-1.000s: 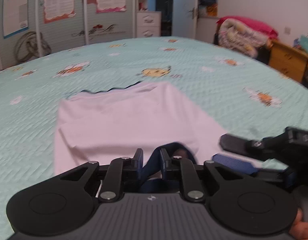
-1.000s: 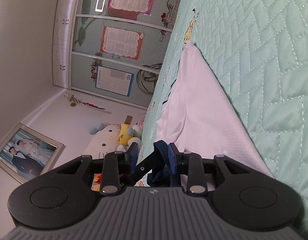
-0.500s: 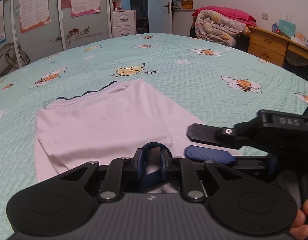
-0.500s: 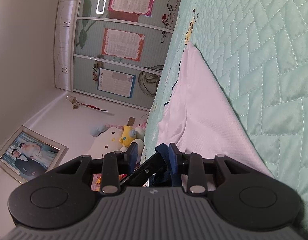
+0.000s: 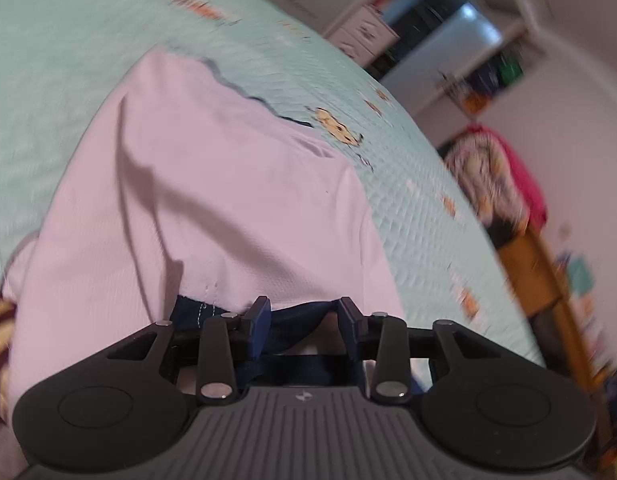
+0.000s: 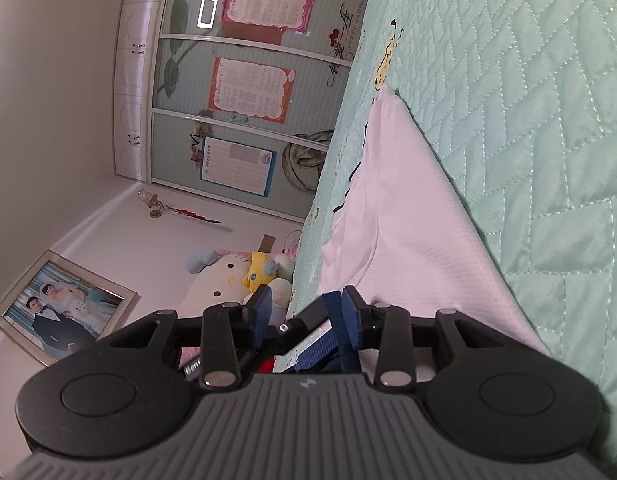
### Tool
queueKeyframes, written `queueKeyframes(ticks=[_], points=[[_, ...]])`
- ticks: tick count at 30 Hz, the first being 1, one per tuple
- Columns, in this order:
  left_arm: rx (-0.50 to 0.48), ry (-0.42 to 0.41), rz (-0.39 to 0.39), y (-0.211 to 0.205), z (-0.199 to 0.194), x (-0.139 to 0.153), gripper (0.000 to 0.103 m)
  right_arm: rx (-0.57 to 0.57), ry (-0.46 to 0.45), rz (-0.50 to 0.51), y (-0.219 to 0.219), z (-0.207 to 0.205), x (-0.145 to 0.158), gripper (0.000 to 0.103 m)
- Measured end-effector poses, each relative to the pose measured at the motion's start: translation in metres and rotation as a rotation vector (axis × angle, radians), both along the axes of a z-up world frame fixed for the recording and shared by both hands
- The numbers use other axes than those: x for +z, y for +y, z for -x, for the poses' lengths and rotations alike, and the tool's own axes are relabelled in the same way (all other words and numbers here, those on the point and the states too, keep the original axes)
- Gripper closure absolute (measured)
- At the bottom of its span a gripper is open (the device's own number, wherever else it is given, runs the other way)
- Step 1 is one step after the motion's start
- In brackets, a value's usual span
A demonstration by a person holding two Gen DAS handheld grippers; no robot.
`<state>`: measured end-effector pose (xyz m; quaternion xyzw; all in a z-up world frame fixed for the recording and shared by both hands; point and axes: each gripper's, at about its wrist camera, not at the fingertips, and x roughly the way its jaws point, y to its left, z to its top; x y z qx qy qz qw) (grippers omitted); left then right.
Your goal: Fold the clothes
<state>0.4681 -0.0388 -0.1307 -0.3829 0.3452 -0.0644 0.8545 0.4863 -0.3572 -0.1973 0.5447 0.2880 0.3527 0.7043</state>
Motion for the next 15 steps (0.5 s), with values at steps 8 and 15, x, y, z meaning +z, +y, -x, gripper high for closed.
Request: queueKeyframes(ticks=[8,15], points=[[0.029,0.0,0.057,-0.003,0.003,0.007,0.064,-0.001,-0.01,0.018,0.001,0.001,0.0,0.064],[-0.014,-0.112,0.012,-0.018,0.01,0.029,0.064,0.002,0.007,-0.049,-0.005,0.0,-0.006,0.061]])
